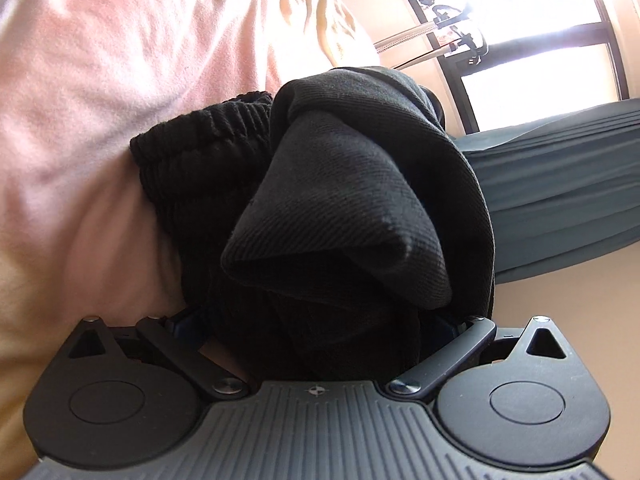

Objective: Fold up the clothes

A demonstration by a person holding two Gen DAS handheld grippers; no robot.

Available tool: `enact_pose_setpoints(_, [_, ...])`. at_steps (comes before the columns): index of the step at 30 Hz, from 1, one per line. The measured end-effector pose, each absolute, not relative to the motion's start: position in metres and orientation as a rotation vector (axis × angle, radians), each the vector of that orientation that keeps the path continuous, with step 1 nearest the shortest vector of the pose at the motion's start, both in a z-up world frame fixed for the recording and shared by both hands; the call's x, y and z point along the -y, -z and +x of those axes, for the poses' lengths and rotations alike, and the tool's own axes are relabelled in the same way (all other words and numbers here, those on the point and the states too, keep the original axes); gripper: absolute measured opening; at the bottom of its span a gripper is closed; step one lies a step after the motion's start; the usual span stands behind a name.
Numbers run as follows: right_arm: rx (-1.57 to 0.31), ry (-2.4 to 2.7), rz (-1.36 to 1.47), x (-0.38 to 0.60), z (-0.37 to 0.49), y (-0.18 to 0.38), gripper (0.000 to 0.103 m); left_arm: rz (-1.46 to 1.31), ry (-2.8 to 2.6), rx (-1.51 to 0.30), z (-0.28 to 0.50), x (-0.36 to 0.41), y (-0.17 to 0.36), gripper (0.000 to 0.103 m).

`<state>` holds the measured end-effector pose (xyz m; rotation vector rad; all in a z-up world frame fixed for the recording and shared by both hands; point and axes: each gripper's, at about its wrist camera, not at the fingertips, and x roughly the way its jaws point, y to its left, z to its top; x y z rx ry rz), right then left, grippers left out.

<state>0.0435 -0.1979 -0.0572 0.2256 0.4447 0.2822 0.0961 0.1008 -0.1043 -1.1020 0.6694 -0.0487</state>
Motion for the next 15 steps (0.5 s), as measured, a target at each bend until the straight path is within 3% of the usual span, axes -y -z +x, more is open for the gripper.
enact_pose_setpoints(7, [-0.435,-0.291,0.254,0.202,0.042,0.055,0.058,-1.193,0.153,-0.562,0.108,-0.103,0.111,0.099])
enact_pose_setpoints(15, [-0.330,-0.361,0.524,0.233,0.028,0.031,0.060,-1.187,0.092,-0.606,0.134,-0.108,0.133,0.096])
